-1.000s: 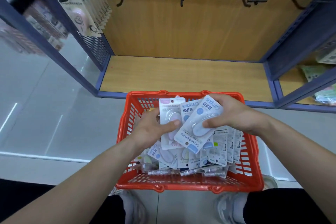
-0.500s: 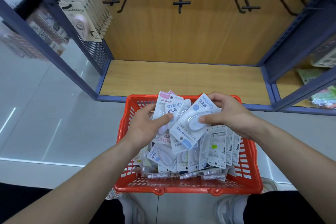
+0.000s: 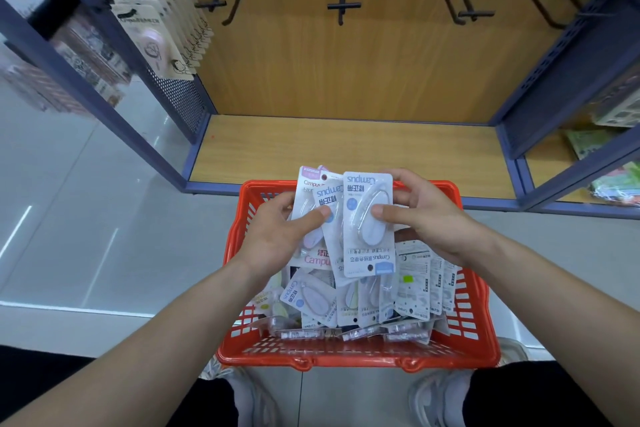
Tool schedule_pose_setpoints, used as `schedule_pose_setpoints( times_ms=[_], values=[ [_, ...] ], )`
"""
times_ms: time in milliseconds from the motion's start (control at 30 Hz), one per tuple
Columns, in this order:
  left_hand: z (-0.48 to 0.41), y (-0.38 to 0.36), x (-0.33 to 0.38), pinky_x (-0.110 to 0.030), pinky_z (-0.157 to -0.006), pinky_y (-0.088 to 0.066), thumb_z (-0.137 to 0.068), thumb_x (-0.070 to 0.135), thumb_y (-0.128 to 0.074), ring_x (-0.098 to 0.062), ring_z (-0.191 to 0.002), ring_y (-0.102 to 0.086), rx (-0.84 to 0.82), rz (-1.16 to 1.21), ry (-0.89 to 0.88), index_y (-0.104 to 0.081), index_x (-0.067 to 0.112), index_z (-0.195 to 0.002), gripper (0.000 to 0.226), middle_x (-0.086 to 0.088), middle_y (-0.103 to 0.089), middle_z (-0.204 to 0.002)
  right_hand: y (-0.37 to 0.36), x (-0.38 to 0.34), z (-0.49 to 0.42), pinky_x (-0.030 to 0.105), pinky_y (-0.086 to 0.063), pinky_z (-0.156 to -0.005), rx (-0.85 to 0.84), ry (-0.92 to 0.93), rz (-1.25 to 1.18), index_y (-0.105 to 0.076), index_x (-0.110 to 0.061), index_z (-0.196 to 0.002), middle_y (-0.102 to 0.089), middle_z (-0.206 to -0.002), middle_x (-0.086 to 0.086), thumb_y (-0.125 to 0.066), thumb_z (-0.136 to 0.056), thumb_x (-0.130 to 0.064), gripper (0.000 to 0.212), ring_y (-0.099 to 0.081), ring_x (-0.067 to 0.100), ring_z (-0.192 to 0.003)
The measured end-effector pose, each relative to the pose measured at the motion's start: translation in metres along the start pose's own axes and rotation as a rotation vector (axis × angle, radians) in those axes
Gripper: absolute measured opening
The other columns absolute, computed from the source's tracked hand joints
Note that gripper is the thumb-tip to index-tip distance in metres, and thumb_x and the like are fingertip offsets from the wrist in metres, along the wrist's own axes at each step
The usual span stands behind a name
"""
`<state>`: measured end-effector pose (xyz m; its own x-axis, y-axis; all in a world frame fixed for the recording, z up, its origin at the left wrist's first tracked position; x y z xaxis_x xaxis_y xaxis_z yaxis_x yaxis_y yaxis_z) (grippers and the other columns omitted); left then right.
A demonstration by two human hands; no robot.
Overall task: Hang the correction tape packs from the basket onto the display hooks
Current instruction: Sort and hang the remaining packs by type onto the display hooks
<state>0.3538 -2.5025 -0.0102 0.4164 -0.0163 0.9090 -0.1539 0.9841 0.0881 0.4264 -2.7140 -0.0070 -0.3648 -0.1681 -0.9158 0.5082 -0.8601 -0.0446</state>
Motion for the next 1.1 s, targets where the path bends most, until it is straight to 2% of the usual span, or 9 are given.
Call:
schedule_pose_setpoints(
  times_ms=[67, 133, 300, 433, 533, 667, 767, 900, 1100],
  values=[
    [-0.002, 0.002, 0.005, -0.050, -0.096, -0.058, -0.091, 0.026, -0.077, -0.019, -0.099, -0.076, 0.018, 0.014, -0.007, -0.074, 0.020, -0.113, 0.023, 0.003, -0.080, -0.104, -0.002, -0.002, 0.001, 0.041, -0.062, -0.069, -0.029, -0.018, 0.030, -0.048, -0.040, -0.139, -0.077, -0.115, -0.002, -0.068, -0.097, -0.014, 0.053, -0.075, 0.021, -0.096],
    [-0.003, 0.004, 0.009, -0.049, -0.096, -0.057, -0.090, 0.028, -0.078, -0.019, -0.099, -0.076, 0.036, 0.019, -0.019, -0.075, 0.019, -0.111, 0.024, 0.003, -0.080, -0.104, -0.006, -0.005, 0.002, 0.031, -0.059, -0.064, -0.033, -0.023, 0.023, -0.045, -0.041, -0.141, -0.077, -0.112, -0.005, -0.065, -0.099, -0.016, 0.052, -0.075, 0.014, -0.091],
    [0.003, 0.003, 0.018, -0.017, -0.072, -0.052, -0.088, 0.034, -0.079, -0.003, -0.087, -0.073, 0.113, -0.015, -0.060, -0.075, 0.018, -0.104, 0.022, 0.010, -0.079, -0.096, -0.010, -0.009, 0.004, 0.035, -0.057, -0.086, 0.083, 0.023, -0.004, -0.063, -0.015, -0.120, -0.078, -0.104, 0.002, -0.070, -0.095, -0.014, 0.026, -0.072, 0.017, -0.099],
    [0.011, 0.000, 0.025, -0.021, -0.075, -0.057, -0.089, 0.037, -0.078, -0.002, -0.085, -0.073, 0.141, -0.028, -0.063, -0.073, 0.025, -0.105, 0.022, 0.018, -0.078, -0.092, -0.020, -0.010, 0.013, 0.038, -0.059, -0.071, 0.073, -0.009, -0.062, -0.060, -0.015, -0.113, -0.078, -0.097, 0.004, -0.068, -0.097, -0.022, 0.019, -0.074, 0.021, -0.086],
    [0.016, -0.001, 0.027, -0.023, -0.079, -0.058, -0.089, 0.037, -0.078, -0.003, -0.089, -0.074, 0.108, -0.024, -0.065, -0.073, 0.025, -0.106, 0.021, 0.018, -0.078, -0.094, -0.021, -0.012, 0.020, 0.031, -0.057, -0.063, 0.095, 0.014, -0.068, -0.060, -0.011, -0.118, -0.079, -0.091, 0.002, -0.067, -0.098, -0.020, 0.022, -0.075, 0.018, -0.079],
    [0.022, 0.006, 0.031, -0.028, -0.086, -0.059, -0.091, 0.034, -0.076, -0.009, -0.095, -0.075, 0.095, 0.002, -0.069, -0.073, 0.026, -0.108, 0.019, 0.013, -0.079, -0.099, -0.009, -0.016, 0.029, 0.042, -0.059, -0.082, 0.137, 0.063, -0.089, -0.065, -0.009, -0.117, -0.079, -0.097, 0.011, -0.073, -0.092, -0.011, 0.027, -0.075, 0.025, -0.084],
    [0.025, 0.012, 0.038, -0.045, -0.087, -0.062, -0.091, 0.030, -0.077, -0.022, -0.092, -0.078, 0.048, 0.002, -0.048, -0.071, 0.019, -0.113, 0.026, 0.000, -0.080, -0.101, -0.005, -0.017, 0.034, 0.038, -0.060, -0.073, 0.049, 0.074, -0.080, -0.066, -0.008, -0.113, -0.078, -0.097, 0.018, -0.075, -0.087, -0.006, 0.027, -0.073, 0.028, -0.081],
    [0.029, 0.013, 0.045, -0.037, -0.073, -0.064, -0.089, 0.023, -0.078, -0.026, -0.088, -0.078, -0.089, -0.061, -0.033, -0.069, 0.012, -0.117, 0.031, -0.006, -0.080, -0.101, -0.011, -0.020, 0.036, 0.034, -0.062, -0.065, -0.096, 0.044, -0.061, -0.066, -0.012, -0.118, -0.078, -0.097, 0.017, -0.084, -0.075, -0.010, 0.047, -0.076, 0.025, -0.079],
    [0.026, 0.018, 0.049, -0.031, -0.068, -0.062, -0.081, 0.030, -0.076, -0.027, -0.091, -0.078, -0.210, -0.070, 0.001, -0.068, 0.008, -0.120, 0.046, -0.010, -0.079, -0.105, -0.009, -0.021, 0.032, 0.042, -0.060, -0.075, -0.185, -0.005, 0.014, -0.068, -0.015, -0.120, -0.076, -0.111, 0.021, -0.086, -0.076, -0.013, 0.048, -0.074, 0.034, -0.094]
  ],
)
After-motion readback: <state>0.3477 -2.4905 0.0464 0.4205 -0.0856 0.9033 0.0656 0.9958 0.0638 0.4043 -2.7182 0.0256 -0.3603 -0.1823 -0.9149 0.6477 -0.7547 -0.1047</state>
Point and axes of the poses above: each hand's wrist, its own z-axis away from the middle knuckle, its own y-axis out of the back of the hand, x = y × z, the point moved 4 cm from there along -z, towards the middle knuckle
